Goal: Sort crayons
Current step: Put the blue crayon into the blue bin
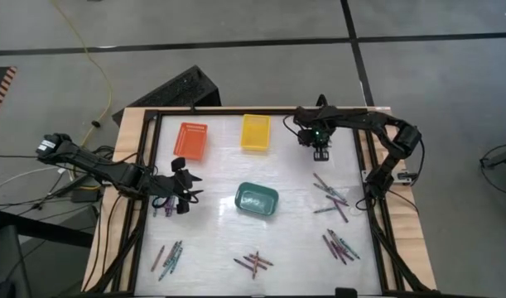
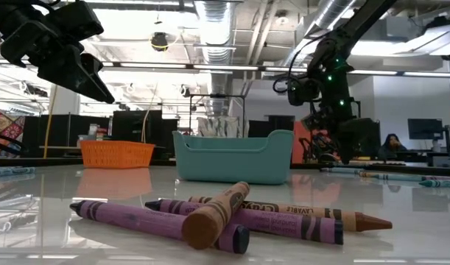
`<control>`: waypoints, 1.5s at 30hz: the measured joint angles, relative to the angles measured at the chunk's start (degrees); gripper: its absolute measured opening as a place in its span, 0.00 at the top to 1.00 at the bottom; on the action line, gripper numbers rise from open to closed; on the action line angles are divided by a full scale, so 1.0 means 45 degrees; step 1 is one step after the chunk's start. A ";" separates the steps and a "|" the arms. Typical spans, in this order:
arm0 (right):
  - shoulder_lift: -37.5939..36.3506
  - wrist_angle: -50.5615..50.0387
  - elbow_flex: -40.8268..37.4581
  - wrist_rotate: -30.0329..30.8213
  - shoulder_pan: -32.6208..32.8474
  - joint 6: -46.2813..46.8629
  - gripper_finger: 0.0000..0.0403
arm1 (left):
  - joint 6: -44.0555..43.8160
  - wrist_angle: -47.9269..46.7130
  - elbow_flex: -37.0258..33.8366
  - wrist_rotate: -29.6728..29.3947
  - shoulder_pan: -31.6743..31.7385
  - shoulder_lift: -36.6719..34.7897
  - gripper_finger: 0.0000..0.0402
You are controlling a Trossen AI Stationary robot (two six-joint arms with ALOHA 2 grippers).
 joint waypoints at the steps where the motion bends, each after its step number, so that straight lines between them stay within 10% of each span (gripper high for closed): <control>1: -0.0001 -0.0156 0.0172 -0.0005 0.0001 0.0082 1.00 | -0.0001 0.0001 0.0000 0.0000 0.0000 0.0000 0.58; 15: -0.0076 -0.1950 0.4433 -0.1618 0.4356 0.2144 1.00 | 0.0000 0.0007 0.0000 0.0005 -0.0002 0.0000 0.58; 28: 0.0785 0.4074 0.5513 -0.2629 1.0457 0.6064 1.00 | 0.0005 0.0002 0.0000 0.0001 -0.0004 0.0001 0.58; 45: 0.2510 0.4793 0.5503 -0.0588 1.1035 0.7705 1.00 | -0.1328 -0.2739 0.0582 0.2569 -0.0005 0.0000 0.58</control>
